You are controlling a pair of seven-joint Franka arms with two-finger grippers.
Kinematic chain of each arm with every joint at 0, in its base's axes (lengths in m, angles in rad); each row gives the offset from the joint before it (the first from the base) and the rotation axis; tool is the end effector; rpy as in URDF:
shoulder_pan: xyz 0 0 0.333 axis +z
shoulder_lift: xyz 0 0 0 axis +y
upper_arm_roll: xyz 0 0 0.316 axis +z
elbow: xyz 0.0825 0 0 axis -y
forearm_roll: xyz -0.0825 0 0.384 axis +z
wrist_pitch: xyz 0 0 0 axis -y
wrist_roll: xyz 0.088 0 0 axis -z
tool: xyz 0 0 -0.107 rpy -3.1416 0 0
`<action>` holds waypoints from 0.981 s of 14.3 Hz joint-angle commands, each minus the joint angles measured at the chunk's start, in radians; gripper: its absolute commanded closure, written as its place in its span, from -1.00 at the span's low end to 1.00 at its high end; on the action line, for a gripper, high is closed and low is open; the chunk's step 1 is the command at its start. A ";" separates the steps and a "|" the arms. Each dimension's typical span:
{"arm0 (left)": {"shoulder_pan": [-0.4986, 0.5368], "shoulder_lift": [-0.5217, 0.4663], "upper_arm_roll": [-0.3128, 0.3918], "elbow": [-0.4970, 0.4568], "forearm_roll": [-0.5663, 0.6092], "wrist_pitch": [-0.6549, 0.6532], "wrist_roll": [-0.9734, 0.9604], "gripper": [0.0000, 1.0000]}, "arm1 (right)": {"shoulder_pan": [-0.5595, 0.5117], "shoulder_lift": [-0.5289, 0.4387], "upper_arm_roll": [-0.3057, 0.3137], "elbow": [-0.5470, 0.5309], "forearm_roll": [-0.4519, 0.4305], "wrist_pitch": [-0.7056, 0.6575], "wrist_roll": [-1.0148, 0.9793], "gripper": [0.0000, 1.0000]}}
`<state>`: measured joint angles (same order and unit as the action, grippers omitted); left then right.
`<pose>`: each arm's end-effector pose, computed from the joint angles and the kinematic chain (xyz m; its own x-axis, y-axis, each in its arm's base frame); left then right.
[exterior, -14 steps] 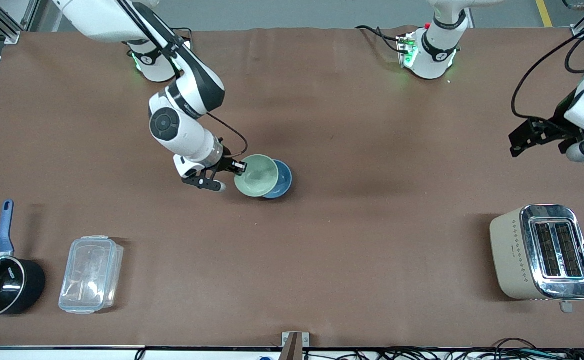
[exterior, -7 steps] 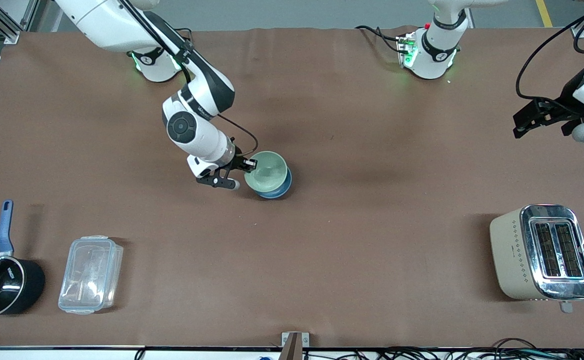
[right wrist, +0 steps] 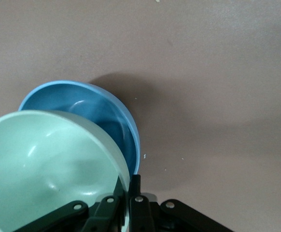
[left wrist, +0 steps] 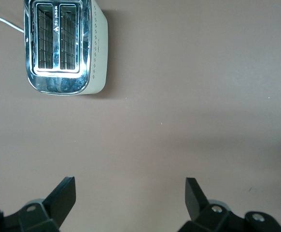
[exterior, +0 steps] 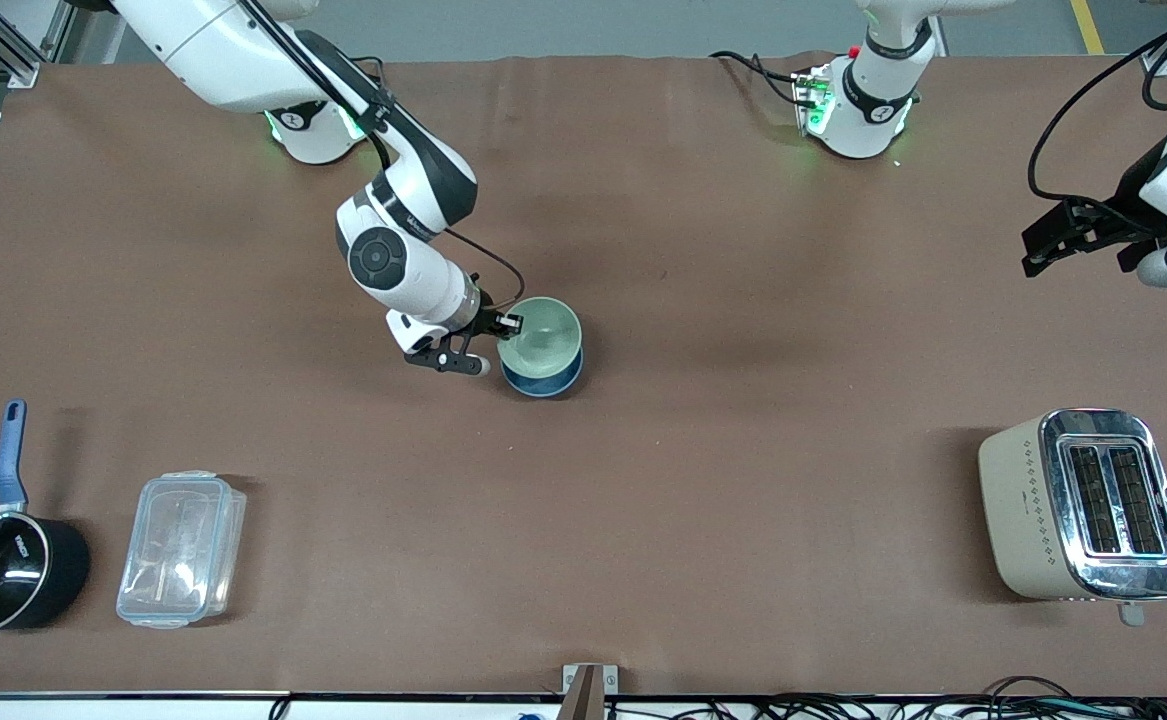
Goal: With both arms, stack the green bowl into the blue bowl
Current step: 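Lower the green bowl into the blue bowl with the right gripper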
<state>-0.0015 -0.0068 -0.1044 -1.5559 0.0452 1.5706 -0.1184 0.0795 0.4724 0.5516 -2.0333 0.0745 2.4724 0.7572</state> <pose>0.5501 -0.0538 0.6354 0.9996 0.0124 0.0267 0.0136 -0.9990 -0.0430 0.4924 0.3482 0.2467 0.9595 -0.2116 -0.1861 -0.2499 -0.9441 -0.2152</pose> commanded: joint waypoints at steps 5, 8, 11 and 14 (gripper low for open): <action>-0.005 -0.010 0.005 0.007 -0.016 -0.009 0.020 -1.00 | -0.007 0.043 0.010 0.027 -0.030 0.057 0.033 0.90; -0.006 -0.010 0.005 0.010 -0.016 -0.006 0.020 -1.00 | -0.009 0.051 0.010 0.027 -0.030 0.063 0.033 0.89; -0.005 -0.010 0.005 0.010 -0.016 -0.006 0.020 -1.00 | -0.012 0.049 0.010 0.024 -0.030 0.060 0.031 0.86; -0.005 -0.010 0.005 0.008 -0.016 -0.004 0.020 -1.00 | -0.015 0.045 0.010 0.024 -0.030 0.048 0.030 0.81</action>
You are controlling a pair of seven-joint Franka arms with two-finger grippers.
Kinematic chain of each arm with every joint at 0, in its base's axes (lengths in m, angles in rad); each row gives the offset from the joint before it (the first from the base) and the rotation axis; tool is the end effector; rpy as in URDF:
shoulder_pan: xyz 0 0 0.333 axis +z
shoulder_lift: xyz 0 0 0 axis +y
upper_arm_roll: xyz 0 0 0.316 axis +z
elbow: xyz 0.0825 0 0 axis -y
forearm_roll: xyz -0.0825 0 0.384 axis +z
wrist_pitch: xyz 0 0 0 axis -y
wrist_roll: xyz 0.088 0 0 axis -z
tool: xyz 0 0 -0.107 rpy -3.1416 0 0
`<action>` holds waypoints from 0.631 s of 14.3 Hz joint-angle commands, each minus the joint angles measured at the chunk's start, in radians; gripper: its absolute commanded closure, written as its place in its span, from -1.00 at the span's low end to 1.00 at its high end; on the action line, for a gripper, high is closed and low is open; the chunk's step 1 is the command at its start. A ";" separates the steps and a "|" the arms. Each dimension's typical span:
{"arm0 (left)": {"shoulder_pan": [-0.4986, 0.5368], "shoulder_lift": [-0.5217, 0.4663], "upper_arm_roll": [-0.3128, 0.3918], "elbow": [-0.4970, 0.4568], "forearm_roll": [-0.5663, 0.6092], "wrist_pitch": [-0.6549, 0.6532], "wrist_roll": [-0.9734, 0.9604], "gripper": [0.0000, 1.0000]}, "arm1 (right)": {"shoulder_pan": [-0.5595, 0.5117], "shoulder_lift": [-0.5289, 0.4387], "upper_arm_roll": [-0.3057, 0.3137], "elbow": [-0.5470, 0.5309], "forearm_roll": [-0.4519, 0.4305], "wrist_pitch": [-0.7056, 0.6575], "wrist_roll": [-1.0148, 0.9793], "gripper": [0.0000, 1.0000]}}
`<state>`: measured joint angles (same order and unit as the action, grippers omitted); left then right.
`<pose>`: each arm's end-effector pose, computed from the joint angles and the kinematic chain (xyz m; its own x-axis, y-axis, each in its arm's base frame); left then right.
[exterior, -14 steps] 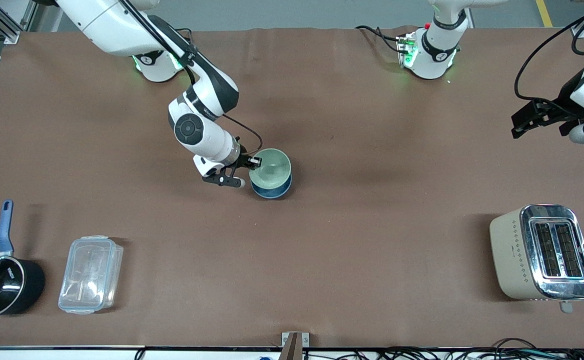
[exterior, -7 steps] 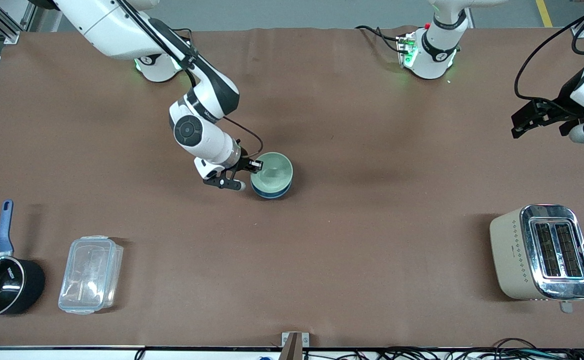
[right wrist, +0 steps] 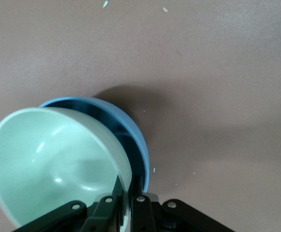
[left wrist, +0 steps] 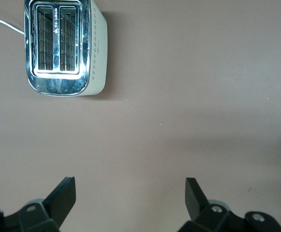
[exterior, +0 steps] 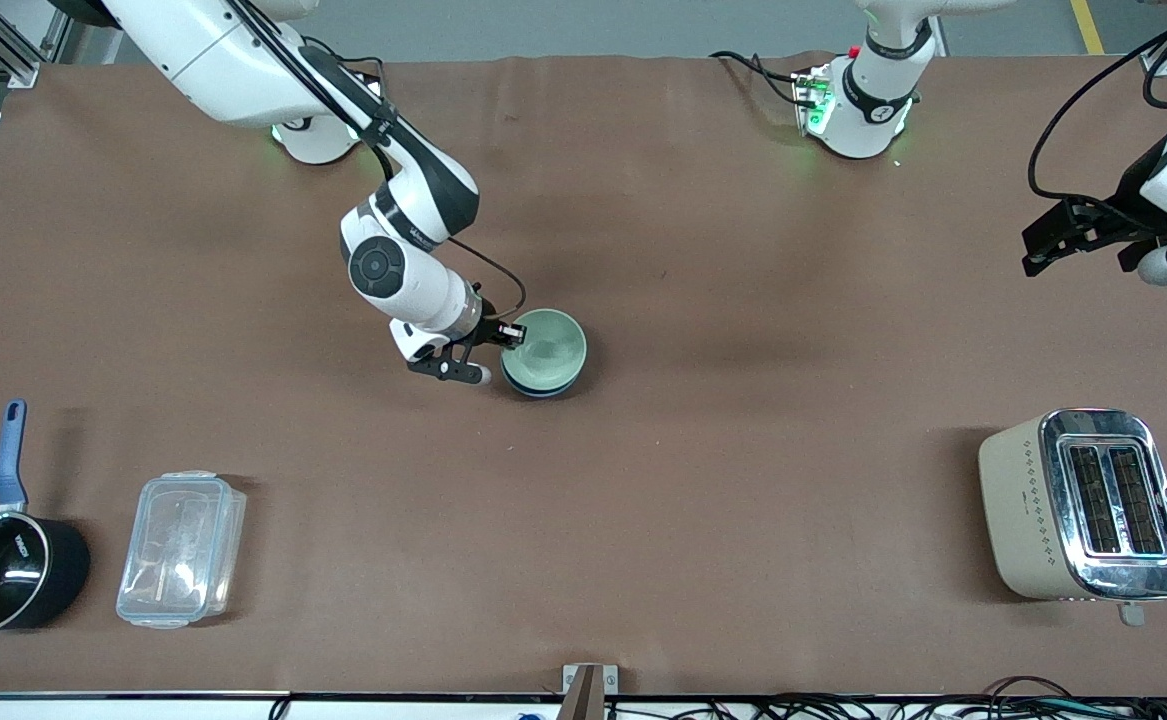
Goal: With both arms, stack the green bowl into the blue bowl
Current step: 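Lower the green bowl into the blue bowl with the right gripper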
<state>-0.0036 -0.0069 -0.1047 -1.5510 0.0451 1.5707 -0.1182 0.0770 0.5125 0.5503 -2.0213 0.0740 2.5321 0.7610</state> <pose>0.5501 -0.0552 0.6378 0.9994 0.0098 0.0318 0.0112 -0.9990 -0.0423 0.5003 0.3490 0.2354 0.9568 -0.2324 -0.1748 -0.2712 -0.9300 -0.2482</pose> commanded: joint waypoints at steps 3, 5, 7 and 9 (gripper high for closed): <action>-0.004 -0.007 0.005 0.003 -0.016 0.002 0.020 -1.00 | -0.011 0.003 0.011 0.009 -0.030 -0.013 0.026 0.27; -0.004 -0.007 0.005 0.003 -0.016 0.002 0.020 -1.00 | -0.011 -0.006 0.011 0.009 -0.030 -0.016 0.026 -0.49; -0.004 -0.010 0.005 0.003 -0.016 -0.001 0.020 -1.00 | -0.016 -0.072 0.011 0.015 -0.030 -0.094 0.026 -0.73; -0.001 -0.010 0.005 0.003 -0.016 -0.001 0.032 -1.00 | -0.037 -0.144 0.004 0.027 -0.030 -0.183 0.021 -0.87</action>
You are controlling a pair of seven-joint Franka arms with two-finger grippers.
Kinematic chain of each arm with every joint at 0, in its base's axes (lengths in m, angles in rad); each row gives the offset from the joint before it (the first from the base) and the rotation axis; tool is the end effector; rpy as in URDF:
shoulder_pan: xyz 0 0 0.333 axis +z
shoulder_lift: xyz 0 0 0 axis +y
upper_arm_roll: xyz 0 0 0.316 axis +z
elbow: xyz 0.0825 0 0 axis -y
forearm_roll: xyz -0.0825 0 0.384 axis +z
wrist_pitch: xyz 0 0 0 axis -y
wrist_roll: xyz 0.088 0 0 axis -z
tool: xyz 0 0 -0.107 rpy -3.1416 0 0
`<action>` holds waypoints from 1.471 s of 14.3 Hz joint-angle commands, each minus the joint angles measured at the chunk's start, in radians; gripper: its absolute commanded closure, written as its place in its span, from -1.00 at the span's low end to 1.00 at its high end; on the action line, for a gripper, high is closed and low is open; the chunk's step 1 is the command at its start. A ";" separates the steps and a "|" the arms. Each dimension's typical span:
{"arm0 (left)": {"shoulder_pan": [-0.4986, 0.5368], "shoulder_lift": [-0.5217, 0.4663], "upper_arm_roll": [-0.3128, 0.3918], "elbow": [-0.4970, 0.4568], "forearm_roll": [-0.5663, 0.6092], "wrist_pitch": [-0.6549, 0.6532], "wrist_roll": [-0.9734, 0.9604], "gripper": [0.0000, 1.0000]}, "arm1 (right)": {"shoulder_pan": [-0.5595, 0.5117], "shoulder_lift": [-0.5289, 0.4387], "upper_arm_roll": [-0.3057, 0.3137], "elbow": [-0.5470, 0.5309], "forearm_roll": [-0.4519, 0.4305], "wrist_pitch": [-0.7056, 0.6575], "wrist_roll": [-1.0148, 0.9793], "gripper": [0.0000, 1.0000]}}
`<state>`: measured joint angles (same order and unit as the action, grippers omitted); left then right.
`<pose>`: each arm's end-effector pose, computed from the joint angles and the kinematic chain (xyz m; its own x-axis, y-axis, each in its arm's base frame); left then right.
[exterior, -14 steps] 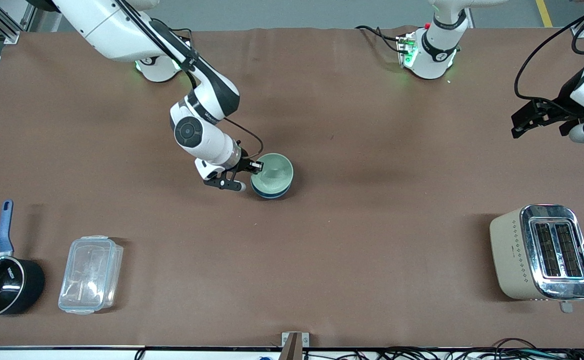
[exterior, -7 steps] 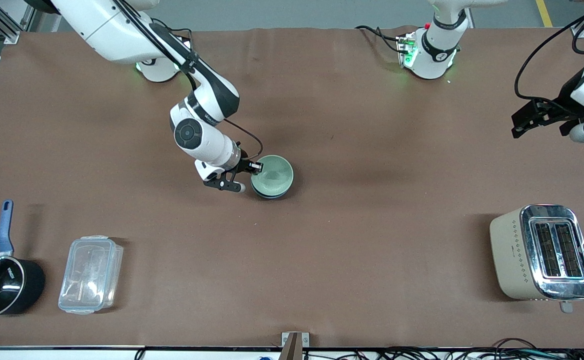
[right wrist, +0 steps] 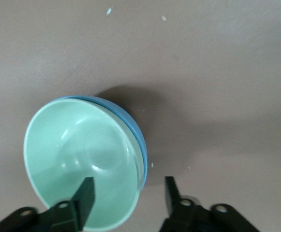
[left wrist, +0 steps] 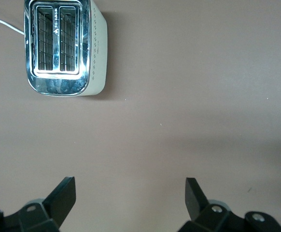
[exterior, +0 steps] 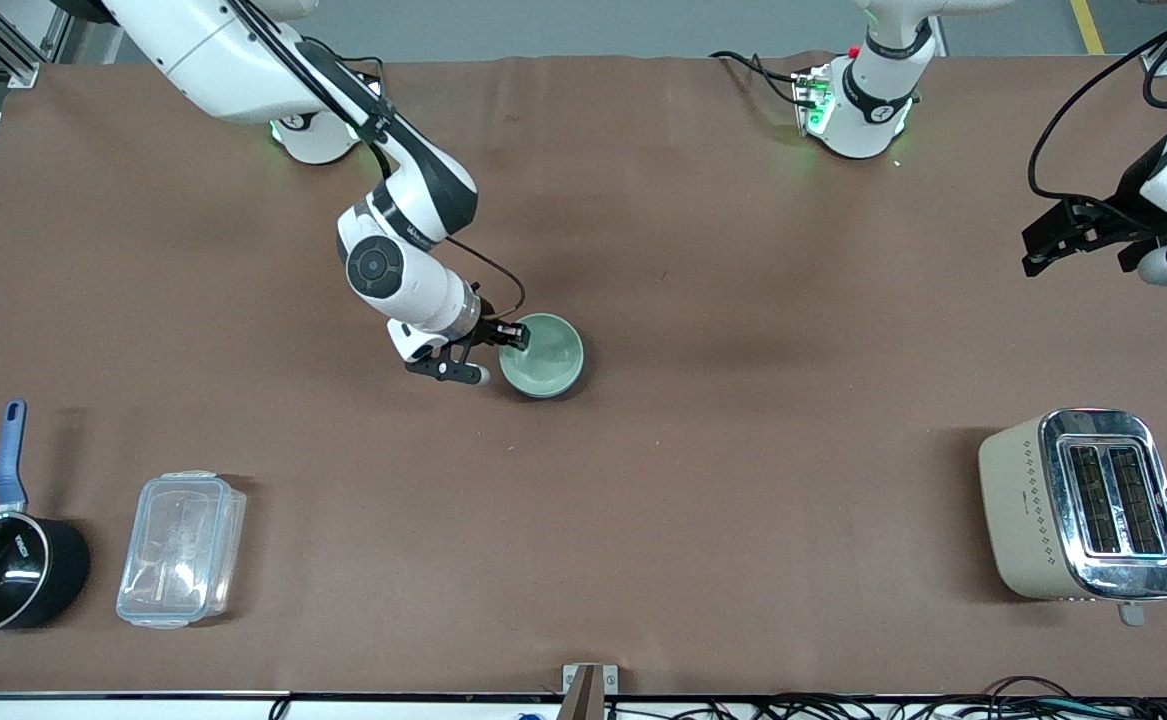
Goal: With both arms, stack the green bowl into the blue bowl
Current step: 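Open the right gripper and withdraw it from the stacked bowls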
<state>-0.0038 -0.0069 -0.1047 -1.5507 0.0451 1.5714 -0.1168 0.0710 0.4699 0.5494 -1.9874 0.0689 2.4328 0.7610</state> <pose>0.5501 -0.0553 0.6380 0.9994 0.0082 0.0327 0.0096 -0.9991 -0.0423 0.5075 0.3465 0.2624 0.9590 -0.2206 -0.1780 -0.2572 -0.9412 -0.2189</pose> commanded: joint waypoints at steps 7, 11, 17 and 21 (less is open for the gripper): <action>0.002 -0.008 0.005 0.004 -0.016 0.002 0.055 -1.00 | -0.046 -0.359 -0.236 0.186 -0.024 -0.517 -0.222 -0.99; -0.002 0.001 0.005 0.004 -0.014 0.010 0.055 -1.00 | -0.045 -0.456 -0.393 0.241 -0.024 -0.550 -0.439 -1.00; 0.002 -0.002 0.005 0.006 -0.016 0.010 0.063 -1.00 | -0.049 -0.522 -0.529 0.387 -0.032 -0.824 -0.641 -1.00; -0.004 0.001 0.005 0.024 -0.016 0.010 0.071 -1.00 | -0.077 -0.507 -0.549 0.449 -0.034 -0.828 -0.652 -1.00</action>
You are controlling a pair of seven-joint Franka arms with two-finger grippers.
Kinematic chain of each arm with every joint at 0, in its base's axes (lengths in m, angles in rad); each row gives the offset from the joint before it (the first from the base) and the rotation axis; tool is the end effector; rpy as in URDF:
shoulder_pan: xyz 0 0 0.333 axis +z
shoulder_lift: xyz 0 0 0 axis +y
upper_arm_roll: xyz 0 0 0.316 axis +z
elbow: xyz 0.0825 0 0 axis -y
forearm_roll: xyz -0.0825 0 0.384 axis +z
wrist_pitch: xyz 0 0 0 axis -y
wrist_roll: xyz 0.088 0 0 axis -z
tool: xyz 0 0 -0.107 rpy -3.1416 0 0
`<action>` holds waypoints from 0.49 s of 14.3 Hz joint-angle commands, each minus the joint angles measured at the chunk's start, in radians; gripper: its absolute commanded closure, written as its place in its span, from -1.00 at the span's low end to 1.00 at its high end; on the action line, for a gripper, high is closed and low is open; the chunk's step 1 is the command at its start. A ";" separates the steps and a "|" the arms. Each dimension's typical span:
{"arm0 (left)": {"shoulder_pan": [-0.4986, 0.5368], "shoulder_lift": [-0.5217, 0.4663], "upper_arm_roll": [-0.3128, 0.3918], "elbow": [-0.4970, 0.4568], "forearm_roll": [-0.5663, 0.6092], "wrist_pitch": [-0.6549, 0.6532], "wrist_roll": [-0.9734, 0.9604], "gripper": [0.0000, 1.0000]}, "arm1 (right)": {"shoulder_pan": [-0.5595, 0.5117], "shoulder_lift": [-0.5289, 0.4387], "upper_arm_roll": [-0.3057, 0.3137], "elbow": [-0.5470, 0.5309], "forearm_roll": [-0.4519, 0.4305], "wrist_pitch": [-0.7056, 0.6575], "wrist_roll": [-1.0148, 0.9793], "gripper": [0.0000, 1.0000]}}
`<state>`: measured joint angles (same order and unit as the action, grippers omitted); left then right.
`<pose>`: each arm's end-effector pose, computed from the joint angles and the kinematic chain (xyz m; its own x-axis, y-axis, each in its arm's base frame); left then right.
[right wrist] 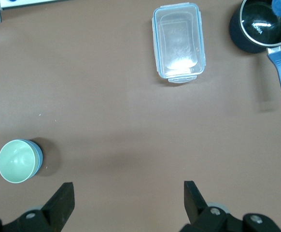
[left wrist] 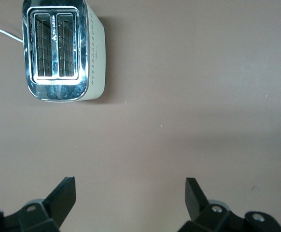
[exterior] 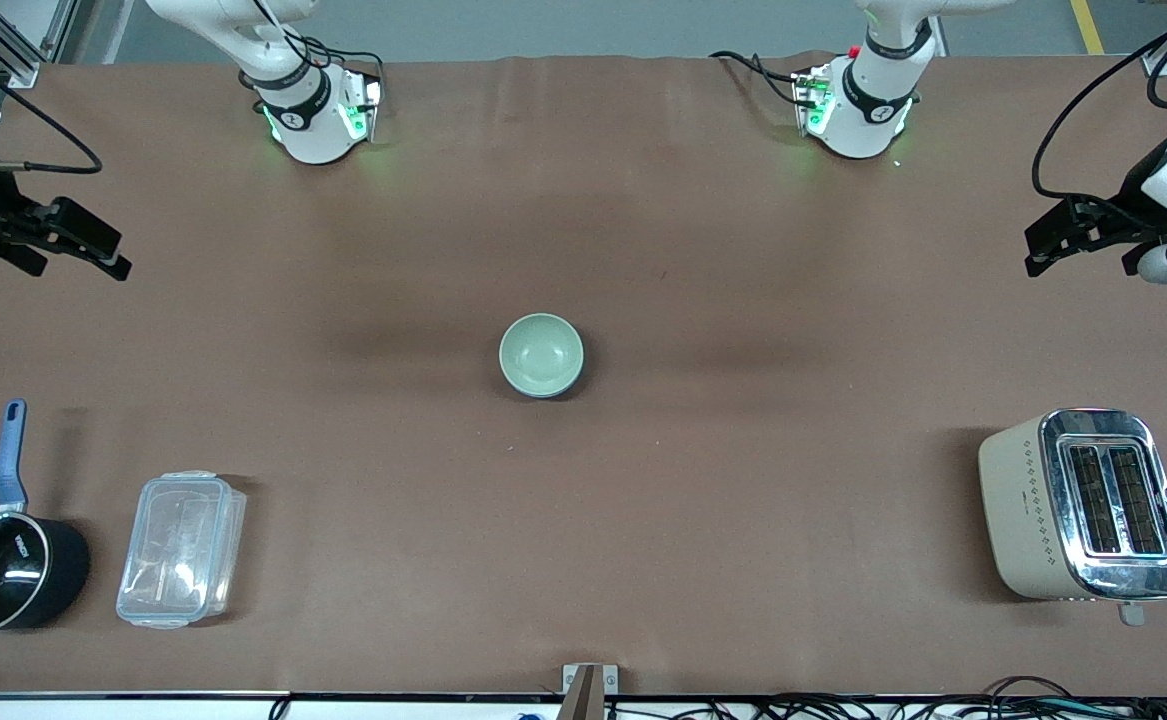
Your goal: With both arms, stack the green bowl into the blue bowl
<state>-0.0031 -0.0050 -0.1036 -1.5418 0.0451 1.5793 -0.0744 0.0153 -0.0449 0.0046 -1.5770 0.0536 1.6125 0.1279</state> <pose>0.5517 -0.0544 0.6418 0.9984 -0.0327 0.0457 -0.0307 -0.9986 -0.0423 0.5448 0.0164 0.6502 0.9913 -0.1099 0.0728 -0.1054 -0.9924 -0.0631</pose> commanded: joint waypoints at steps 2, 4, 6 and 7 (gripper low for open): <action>-0.003 0.008 0.004 0.023 -0.014 0.002 0.031 -1.00 | -0.031 0.016 -0.012 0.040 -0.018 -0.003 -0.022 -1.00; -0.003 0.011 0.004 0.023 -0.014 0.002 0.036 -1.00 | -0.029 0.016 -0.012 0.040 -0.018 -0.002 -0.022 -1.00; -0.002 0.011 0.004 0.023 -0.024 -0.001 0.044 -1.00 | -0.031 0.022 -0.014 0.034 -0.018 -0.002 -0.021 -1.00; -0.001 0.011 0.004 0.023 -0.046 -0.005 0.059 -1.00 | -0.032 0.029 -0.014 0.034 -0.020 -0.008 -0.021 -1.00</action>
<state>-0.0039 -0.0026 -0.1039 -1.5383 0.0370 1.5799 -0.0555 -0.0114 -0.0352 -0.0128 -1.5560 0.0519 1.6133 0.1120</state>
